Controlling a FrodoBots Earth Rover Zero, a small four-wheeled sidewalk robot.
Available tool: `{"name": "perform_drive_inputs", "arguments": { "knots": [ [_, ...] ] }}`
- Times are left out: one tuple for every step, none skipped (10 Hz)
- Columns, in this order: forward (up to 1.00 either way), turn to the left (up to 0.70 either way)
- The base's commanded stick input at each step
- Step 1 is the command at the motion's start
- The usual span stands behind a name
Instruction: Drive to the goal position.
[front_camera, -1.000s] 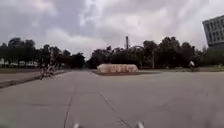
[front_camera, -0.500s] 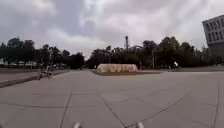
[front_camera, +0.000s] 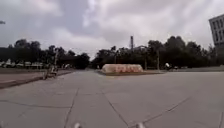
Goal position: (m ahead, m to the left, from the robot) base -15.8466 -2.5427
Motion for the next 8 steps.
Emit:
{"name": "perform_drive_inputs", "arguments": {
  "knots": [
    [0.00, 0.60],
    [0.00, 0.60],
    [0.00, 0.60],
    [0.00, 0.60],
    [0.00, 0.60],
    [0.00, 0.60],
    [0.00, 0.60],
    [0.00, 0.60]
  ]
}}
